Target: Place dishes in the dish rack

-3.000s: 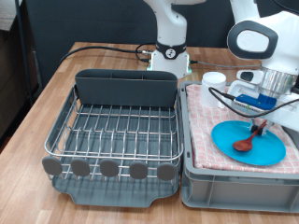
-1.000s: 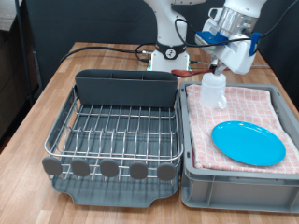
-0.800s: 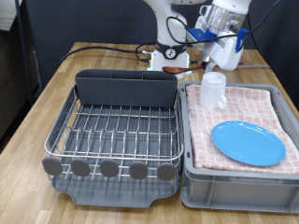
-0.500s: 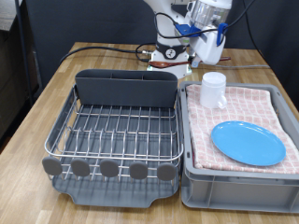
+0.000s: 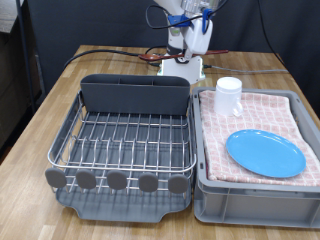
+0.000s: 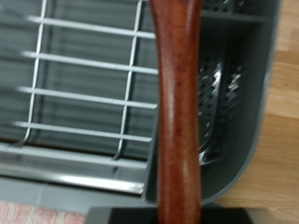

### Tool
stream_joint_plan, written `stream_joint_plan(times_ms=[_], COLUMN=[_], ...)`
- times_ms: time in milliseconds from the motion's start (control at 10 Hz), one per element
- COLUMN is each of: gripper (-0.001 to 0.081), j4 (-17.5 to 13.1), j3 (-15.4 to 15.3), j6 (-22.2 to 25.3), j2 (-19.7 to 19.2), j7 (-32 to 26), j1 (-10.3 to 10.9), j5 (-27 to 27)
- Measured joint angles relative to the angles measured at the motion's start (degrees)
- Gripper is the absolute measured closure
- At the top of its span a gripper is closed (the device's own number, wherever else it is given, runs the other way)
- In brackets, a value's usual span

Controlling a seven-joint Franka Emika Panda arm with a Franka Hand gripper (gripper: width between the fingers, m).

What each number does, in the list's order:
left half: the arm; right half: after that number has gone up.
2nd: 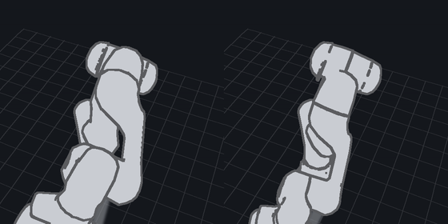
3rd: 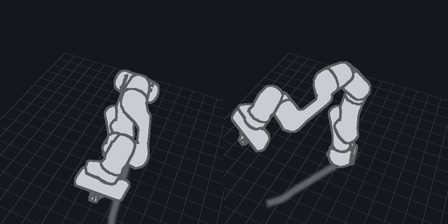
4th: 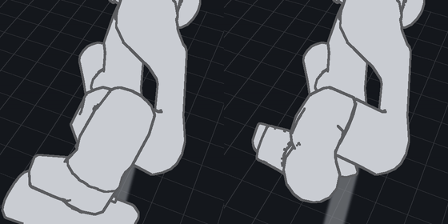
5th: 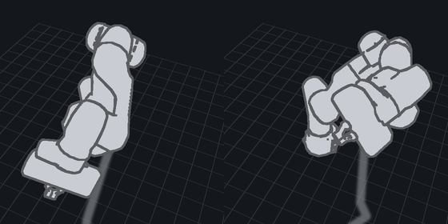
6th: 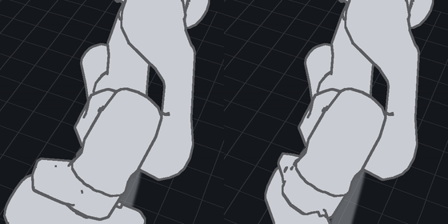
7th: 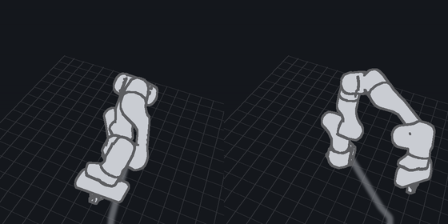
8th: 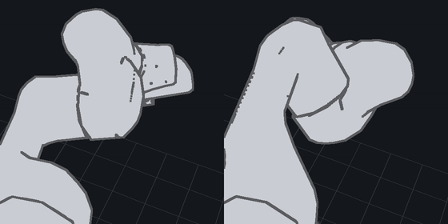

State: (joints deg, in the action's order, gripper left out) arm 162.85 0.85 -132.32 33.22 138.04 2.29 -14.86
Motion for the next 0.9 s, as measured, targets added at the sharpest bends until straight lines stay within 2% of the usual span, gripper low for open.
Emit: stream_joint_plan(times_ms=[300, 400, 600, 900], gripper=[0.0719, 0.0719, 0.0719, 0.0719], j4=[0.23, 1.16, -0.01, -0.23], j3=[4.24, 5.09, 5.03, 5.71], j6=[3.49, 3.89, 4.2, 2.94], j2=[4.59, 6.86, 5.74, 3.38], j7=[-4.56, -5.89, -5.8, -5.77], j1=[-1.55, -1.78, -1.69, -0.95], j5=[-1.69, -2.22, -1.5, 2.46])
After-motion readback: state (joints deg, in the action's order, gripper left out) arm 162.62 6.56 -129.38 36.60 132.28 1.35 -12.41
